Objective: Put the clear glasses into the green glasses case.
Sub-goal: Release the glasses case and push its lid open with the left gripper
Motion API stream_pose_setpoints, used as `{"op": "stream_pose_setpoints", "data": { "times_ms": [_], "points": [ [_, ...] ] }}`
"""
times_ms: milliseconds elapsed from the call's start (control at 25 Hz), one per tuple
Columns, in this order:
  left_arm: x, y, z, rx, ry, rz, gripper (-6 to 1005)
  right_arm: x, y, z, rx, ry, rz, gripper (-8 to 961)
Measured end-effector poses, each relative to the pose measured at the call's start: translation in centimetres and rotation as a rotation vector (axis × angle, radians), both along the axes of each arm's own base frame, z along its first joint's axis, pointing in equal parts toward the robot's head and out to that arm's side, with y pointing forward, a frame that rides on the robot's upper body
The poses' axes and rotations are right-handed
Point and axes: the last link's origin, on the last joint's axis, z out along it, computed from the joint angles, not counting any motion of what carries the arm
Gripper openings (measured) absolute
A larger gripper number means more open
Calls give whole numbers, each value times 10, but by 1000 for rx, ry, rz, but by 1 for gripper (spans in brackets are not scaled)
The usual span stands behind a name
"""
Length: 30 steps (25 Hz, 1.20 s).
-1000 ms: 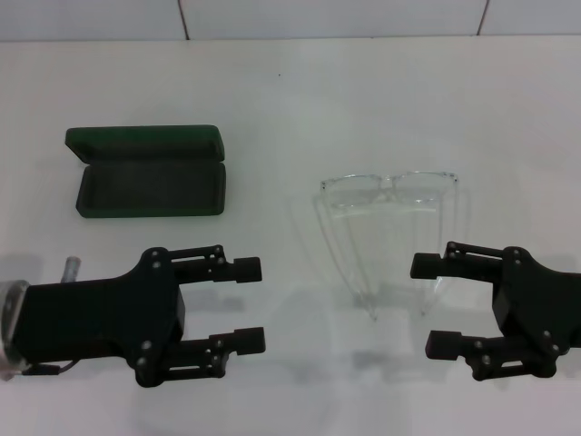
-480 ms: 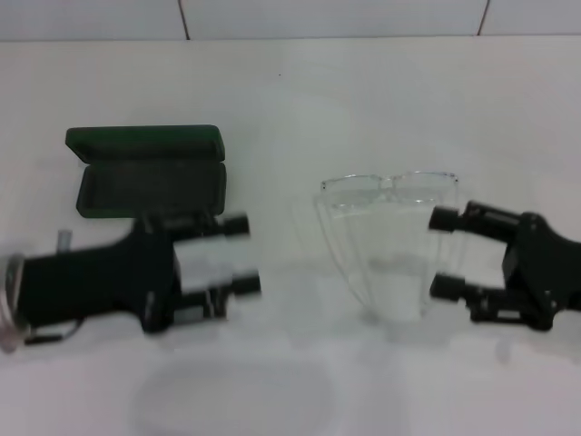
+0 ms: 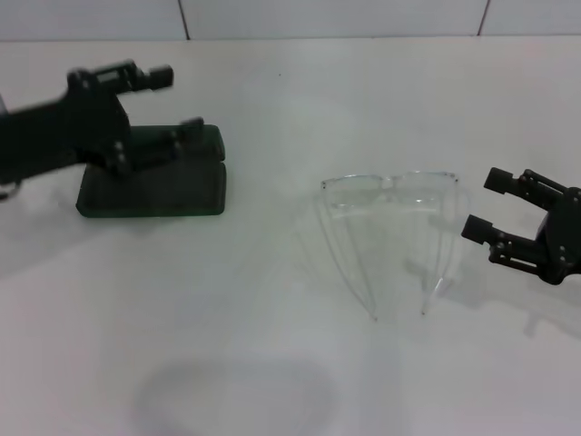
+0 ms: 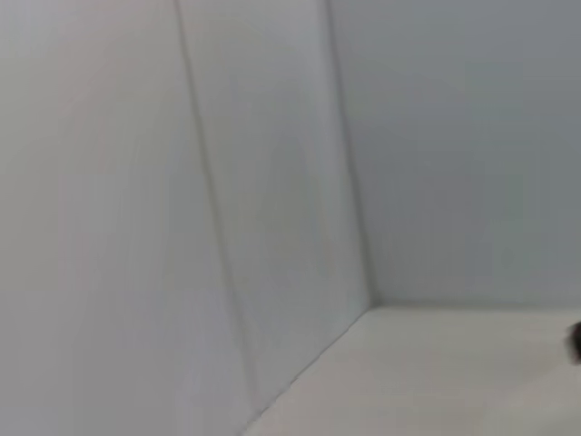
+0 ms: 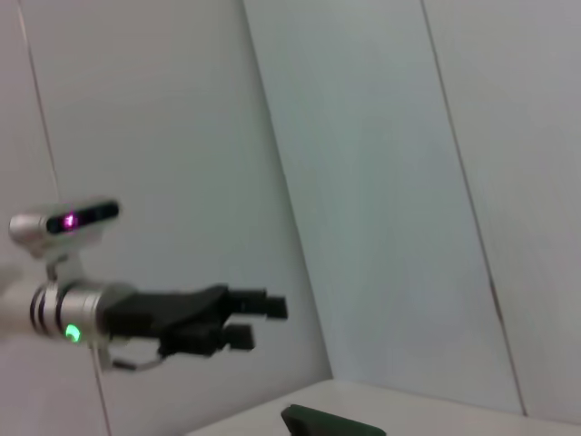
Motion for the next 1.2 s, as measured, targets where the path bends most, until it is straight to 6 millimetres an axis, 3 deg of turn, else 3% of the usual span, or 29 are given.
{"op": "stream_pose_setpoints", "data": {
  "times_ms": [240, 400, 800, 1200],
  "points": [
    [24, 29, 17, 40, 356, -14, 668, 2, 1, 0, 9, 2, -16, 808],
    [35, 43, 21, 33, 493, 19, 668, 2, 1, 0, 16, 6, -22, 807],
    [38, 62, 3, -64, 806, 90, 667, -1, 7, 4, 43, 18, -17, 806],
    [47, 79, -6, -42, 948, 90, 667, -3, 12, 11, 98, 31, -9, 805]
  ]
}}
